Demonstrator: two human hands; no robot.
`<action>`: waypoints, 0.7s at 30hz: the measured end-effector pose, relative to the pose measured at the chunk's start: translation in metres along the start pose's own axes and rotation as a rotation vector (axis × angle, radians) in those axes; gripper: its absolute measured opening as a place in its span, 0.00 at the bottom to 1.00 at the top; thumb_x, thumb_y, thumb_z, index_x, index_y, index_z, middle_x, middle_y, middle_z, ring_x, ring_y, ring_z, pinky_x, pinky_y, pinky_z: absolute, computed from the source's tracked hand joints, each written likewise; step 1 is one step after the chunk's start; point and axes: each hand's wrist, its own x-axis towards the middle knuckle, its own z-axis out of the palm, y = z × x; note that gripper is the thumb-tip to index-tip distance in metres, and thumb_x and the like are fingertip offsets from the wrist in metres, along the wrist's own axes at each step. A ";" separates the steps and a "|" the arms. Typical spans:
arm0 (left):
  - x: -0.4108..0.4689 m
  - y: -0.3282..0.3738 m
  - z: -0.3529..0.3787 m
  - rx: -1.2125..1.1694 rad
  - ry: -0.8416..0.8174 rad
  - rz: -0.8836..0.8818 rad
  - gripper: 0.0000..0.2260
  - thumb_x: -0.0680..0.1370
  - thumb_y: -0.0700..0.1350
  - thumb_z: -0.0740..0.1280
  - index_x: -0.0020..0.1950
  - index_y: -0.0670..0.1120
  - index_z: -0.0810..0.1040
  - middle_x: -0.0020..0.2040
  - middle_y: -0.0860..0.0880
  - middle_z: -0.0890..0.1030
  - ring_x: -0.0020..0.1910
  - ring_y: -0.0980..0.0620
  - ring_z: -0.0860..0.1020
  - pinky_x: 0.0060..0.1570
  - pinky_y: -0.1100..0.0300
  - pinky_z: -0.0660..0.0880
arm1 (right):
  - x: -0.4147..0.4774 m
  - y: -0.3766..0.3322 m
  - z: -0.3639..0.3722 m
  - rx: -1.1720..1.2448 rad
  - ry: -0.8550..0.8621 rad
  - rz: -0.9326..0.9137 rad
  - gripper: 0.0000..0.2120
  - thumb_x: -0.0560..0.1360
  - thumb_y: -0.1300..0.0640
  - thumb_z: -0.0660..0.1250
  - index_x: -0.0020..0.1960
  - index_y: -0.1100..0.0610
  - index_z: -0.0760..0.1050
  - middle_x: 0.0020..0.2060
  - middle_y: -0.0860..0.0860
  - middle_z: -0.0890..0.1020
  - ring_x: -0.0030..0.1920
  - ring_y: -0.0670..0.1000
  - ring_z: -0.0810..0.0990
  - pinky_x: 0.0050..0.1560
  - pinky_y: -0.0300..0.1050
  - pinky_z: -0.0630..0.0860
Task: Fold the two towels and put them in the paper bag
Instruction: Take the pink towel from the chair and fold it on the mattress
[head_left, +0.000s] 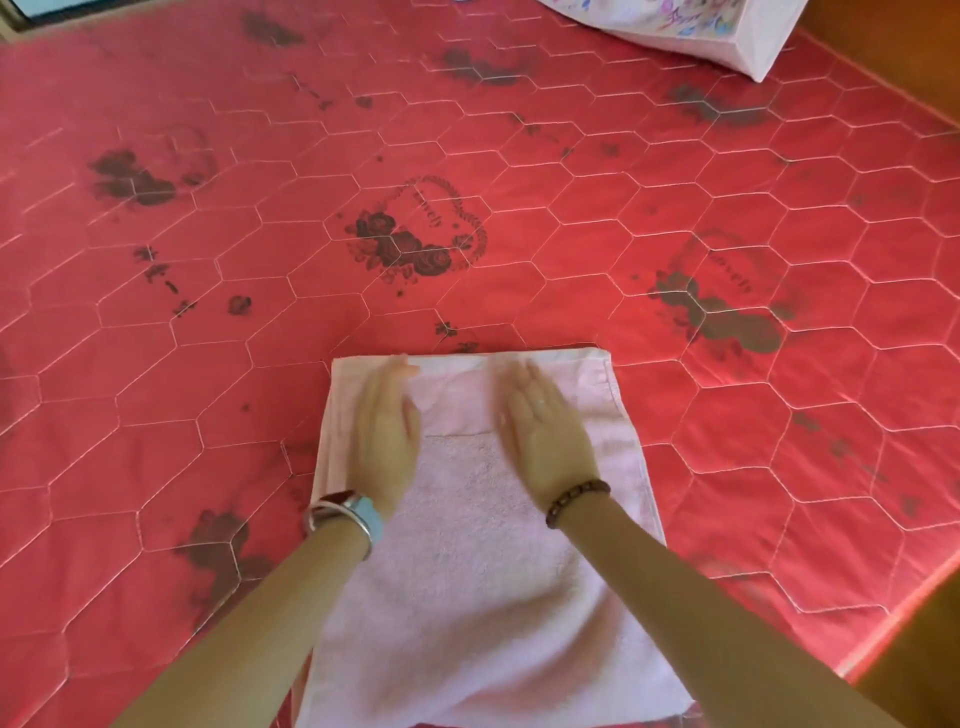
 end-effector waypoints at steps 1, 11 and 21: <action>-0.008 0.004 0.008 0.020 -0.088 0.026 0.17 0.80 0.35 0.58 0.68 0.40 0.73 0.70 0.43 0.74 0.71 0.46 0.71 0.74 0.67 0.56 | -0.004 -0.005 0.009 -0.022 -0.059 -0.049 0.21 0.83 0.57 0.57 0.74 0.62 0.66 0.73 0.57 0.69 0.75 0.57 0.64 0.74 0.55 0.64; -0.013 -0.016 0.008 0.647 -0.314 0.253 0.28 0.85 0.55 0.47 0.81 0.40 0.56 0.81 0.44 0.57 0.80 0.49 0.57 0.78 0.48 0.56 | -0.006 0.018 0.008 -0.258 -0.241 0.086 0.33 0.81 0.37 0.39 0.80 0.54 0.39 0.79 0.49 0.43 0.79 0.51 0.40 0.78 0.52 0.41; -0.023 -0.031 -0.010 0.355 -0.142 -0.006 0.25 0.85 0.48 0.52 0.79 0.37 0.59 0.80 0.41 0.60 0.80 0.45 0.56 0.79 0.53 0.50 | -0.017 0.036 -0.014 -0.104 -0.139 0.266 0.32 0.82 0.42 0.47 0.80 0.58 0.46 0.79 0.53 0.49 0.79 0.54 0.45 0.79 0.52 0.43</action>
